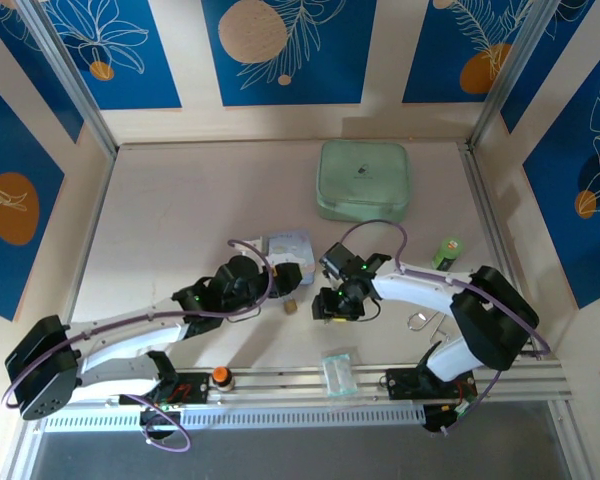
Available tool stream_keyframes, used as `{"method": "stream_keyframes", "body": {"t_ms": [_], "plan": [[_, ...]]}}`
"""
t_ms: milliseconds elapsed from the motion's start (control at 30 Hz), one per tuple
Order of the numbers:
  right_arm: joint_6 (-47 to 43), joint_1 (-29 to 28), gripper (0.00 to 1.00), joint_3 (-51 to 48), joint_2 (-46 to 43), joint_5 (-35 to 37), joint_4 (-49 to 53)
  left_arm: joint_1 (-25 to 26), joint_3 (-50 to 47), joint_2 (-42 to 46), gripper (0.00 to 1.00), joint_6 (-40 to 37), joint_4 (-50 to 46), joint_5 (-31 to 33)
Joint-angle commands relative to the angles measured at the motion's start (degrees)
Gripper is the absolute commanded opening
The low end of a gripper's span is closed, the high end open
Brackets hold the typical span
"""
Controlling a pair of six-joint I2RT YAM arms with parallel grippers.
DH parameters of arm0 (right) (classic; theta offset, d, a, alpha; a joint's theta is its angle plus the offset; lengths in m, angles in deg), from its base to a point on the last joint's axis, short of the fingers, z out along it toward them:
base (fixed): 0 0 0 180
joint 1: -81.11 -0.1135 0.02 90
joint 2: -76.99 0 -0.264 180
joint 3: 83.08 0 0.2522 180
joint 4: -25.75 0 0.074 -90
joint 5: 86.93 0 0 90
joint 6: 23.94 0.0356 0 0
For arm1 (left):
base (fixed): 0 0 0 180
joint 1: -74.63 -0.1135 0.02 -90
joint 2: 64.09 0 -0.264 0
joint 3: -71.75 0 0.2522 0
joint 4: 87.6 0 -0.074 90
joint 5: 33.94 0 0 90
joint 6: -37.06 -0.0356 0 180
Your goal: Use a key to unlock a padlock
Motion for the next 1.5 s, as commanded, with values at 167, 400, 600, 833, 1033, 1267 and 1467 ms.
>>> {"method": "stream_keyframes", "body": {"t_ms": [167, 400, 600, 833, 1033, 1267, 1467], "plan": [[2.2, -3.2, 0.48, 1.3, 2.3, 4.1, -0.1, 0.4, -1.1, 2.5, 0.72, 1.1, -1.5, 2.4], [-1.0, -4.2, 0.43, 3.8, 2.7, 13.2, 2.5, 0.5, -1.2, 2.5, 0.72, 1.2, -1.5, 2.6], [-0.6, -5.1, 0.42, 3.6, -0.2, 18.0, 8.7, 0.5, -1.6, 2.5, 0.72, 1.6, -1.0, 2.7], [4.1, -3.1, 0.55, 2.5, -2.9, 12.3, 4.0, 0.6, -1.4, 2.0, 0.72, 1.7, -0.6, 2.9], [7.3, -4.6, 0.63, 6.3, 3.9, 15.0, 5.1, 0.7, -2.1, 3.0, 0.73, 2.3, -0.8, 3.2], [8.5, -6.1, 0.61, 7.8, 7.7, 21.6, 6.6, 0.7, -2.8, 3.6, 0.73, 2.5, -1.0, 4.3], [9.5, -8.8, 0.61, 7.8, 9.8, 25.2, 9.8, 0.8, -2.8, 3.0, 0.73, 2.8, -0.8, 4.0]]}}
